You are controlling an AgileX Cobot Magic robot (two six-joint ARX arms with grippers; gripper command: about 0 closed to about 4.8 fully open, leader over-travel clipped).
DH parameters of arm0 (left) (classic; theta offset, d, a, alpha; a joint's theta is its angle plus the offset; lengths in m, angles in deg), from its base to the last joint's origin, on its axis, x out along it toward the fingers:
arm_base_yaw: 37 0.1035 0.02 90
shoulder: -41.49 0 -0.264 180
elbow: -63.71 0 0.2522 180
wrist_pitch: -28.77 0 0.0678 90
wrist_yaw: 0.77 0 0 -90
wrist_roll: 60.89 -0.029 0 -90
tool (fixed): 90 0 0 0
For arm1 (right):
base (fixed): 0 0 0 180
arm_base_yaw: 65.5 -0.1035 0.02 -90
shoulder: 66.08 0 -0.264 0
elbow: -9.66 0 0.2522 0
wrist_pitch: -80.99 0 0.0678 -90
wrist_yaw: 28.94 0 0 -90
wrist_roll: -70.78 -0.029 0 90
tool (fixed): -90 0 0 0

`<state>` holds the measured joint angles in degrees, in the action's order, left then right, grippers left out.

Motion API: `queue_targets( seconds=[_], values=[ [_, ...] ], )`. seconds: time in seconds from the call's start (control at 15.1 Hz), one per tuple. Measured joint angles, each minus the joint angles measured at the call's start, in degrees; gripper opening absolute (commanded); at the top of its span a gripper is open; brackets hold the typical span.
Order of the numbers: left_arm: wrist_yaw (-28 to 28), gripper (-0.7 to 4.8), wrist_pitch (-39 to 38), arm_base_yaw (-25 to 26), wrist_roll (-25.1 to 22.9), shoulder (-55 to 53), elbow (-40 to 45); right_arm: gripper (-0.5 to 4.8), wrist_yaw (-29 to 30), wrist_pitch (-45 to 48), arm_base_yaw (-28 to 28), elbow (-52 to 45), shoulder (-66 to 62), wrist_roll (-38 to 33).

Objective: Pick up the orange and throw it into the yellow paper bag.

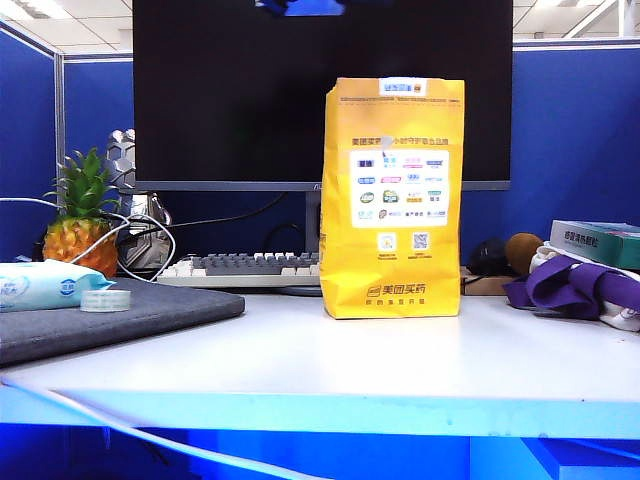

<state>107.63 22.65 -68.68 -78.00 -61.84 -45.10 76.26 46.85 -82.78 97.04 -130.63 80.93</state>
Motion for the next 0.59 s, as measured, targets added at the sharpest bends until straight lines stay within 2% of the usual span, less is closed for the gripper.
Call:
queue_targets(
  seconds=[0.07, 0.13, 0.2, 0.33, 0.46, 0.59],
  values=[
    [-1.86, 4.79, -2.64, 0.33, 0.00, 0.02, -1.16, 3.15, 0.04, -0.07, 0.00, 0.00, 0.00, -0.02],
    [-2.71, 4.79, -7.30, 0.52, -0.24, 1.05, -2.29, 3.57, 0.02, -0.33, 0.00, 0.00, 0.11, -0.02],
    [-2.71, 4.79, -13.57, 0.46, -2.10, 4.57, -2.29, 3.74, -0.31, -1.44, 0.04, 0.00, 0.39, -0.02],
    [-2.27, 4.79, -19.19, -0.11, -5.92, 12.26, -2.91, 3.74, -4.31, -2.27, 0.42, -0.04, 1.55, 0.13],
    [-9.62, 4.79, -26.67, 2.82, -6.67, 23.50, -3.15, 3.74, -6.86, 0.33, 2.97, -0.13, 7.43, 0.22],
    [-13.11, 4.79, -34.51, 6.95, -6.32, 28.00, -1.51, 3.74, -6.60, 2.64, 4.17, -0.15, 12.92, -0.63]
  ],
)
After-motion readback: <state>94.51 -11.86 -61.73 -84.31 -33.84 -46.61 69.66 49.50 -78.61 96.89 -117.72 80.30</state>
